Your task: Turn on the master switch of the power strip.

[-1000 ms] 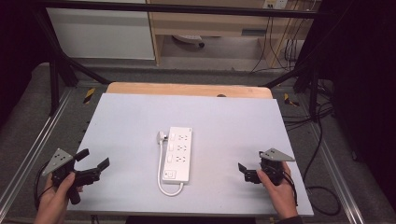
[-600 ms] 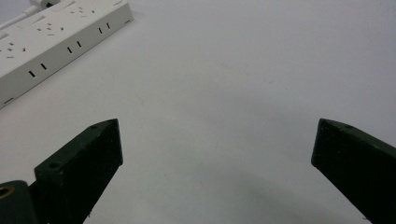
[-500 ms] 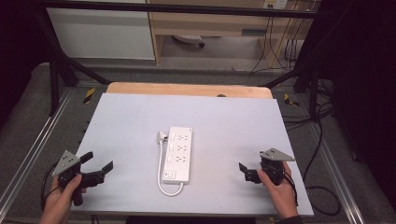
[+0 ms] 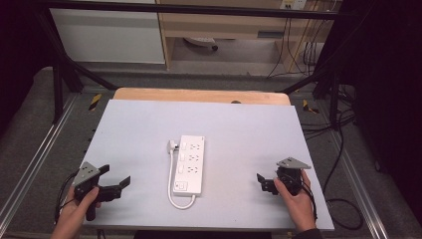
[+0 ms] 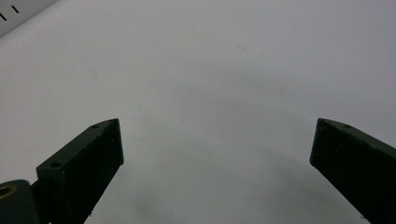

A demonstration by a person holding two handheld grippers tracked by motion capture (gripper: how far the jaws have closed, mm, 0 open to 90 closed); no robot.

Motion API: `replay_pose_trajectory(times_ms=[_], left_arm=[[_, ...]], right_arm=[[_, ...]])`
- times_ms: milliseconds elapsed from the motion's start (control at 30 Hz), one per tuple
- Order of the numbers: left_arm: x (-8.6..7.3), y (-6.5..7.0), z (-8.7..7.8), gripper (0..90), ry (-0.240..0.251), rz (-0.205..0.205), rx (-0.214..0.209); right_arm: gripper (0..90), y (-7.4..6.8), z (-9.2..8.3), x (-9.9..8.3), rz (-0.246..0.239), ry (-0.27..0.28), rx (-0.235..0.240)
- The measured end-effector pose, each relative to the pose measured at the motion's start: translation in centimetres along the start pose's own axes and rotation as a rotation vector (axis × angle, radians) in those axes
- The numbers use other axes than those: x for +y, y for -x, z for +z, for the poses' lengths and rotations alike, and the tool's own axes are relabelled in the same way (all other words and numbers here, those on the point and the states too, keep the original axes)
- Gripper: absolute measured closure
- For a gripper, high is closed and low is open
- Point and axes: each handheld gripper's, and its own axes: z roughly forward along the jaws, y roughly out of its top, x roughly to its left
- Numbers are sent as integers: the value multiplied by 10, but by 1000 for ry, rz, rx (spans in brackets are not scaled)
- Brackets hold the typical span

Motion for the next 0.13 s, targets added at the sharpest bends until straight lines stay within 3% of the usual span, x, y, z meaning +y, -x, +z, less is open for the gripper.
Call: replay_pose_trajectory(times_ms=[133], left_arm=[[1,5,2,78,-10,16,3]], right_arm=[[6,1,12,-5,13,-100,-33]])
